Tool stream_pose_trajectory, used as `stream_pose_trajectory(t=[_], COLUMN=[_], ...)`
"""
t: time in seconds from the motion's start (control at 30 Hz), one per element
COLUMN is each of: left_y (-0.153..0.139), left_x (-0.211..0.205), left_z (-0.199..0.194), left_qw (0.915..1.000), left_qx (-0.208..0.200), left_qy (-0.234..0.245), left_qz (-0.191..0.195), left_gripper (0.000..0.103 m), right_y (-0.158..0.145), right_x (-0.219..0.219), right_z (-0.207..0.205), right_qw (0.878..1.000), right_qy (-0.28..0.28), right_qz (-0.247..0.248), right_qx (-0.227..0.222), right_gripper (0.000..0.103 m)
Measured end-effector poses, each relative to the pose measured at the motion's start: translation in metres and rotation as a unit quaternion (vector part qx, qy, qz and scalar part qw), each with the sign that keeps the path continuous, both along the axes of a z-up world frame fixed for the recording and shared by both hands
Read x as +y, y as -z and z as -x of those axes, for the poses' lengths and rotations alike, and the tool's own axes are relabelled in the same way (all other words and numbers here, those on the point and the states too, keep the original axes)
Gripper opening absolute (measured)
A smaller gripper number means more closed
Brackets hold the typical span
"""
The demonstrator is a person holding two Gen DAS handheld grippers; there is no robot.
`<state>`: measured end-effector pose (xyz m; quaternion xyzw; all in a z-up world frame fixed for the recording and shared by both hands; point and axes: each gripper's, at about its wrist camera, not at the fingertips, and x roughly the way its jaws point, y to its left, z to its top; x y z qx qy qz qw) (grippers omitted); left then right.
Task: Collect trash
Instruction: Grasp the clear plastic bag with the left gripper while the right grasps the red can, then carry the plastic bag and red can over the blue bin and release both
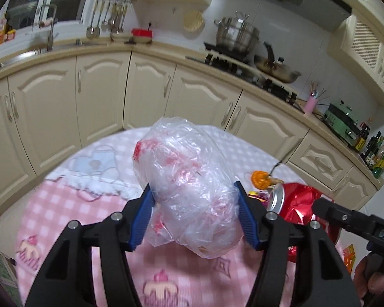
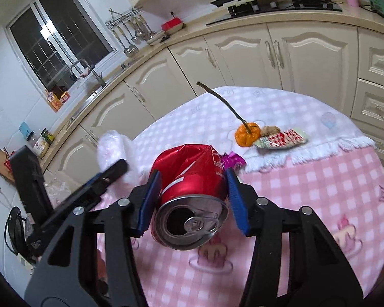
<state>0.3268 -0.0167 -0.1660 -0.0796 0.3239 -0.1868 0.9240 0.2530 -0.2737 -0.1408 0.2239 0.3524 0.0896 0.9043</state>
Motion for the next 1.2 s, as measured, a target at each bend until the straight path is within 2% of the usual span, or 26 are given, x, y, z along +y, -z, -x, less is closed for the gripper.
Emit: stream_pose_trajectory(t=[0.2, 0.53, 0.57, 0.6, 0.77, 1.2], left_y=[-0.012, 0.01, 0.011, 0.012, 0.013, -0.012], left_x=[0.009, 0.001, 0.0, 0.0, -0.002, -0.028], left_z=[0.058, 0.123, 0.127, 0.131, 0.147, 0.18], left_qw=[0.9997, 0.9997, 0.9997, 0.9997, 0.9996, 0.9979], left_qx=[-0.024, -0.008, -0.007, -0.006, -0.009, -0.036], left_qy=[0.003, 0.021, 0.022, 0.023, 0.024, 0.052], left_qz=[-0.004, -0.008, -0.009, -0.009, -0.013, -0.011], left_gripper=[0.059, 0.06, 0.06, 0.06, 0.06, 0.06], right_y=[0.015, 0.06, 0.061, 0.061, 0.048, 0.002], right_x=[0.0, 0.016, 0.017, 0.018, 0.019, -0.011], right_z=[0.043, 0.06, 0.063, 0.066, 0.083, 0.125], right_qw=[0.999, 0.997, 0.997, 0.997, 0.997, 0.996], right_qy=[-0.01, -0.014, -0.018, -0.021, -0.032, -0.013], right_qz=[0.023, 0.044, 0.046, 0.051, 0.065, 0.077], right_qx=[0.02, 0.069, 0.063, 0.058, 0.026, -0.035], right_gripper=[0.051, 0.058, 0.053, 0.053, 0.043, 0.04])
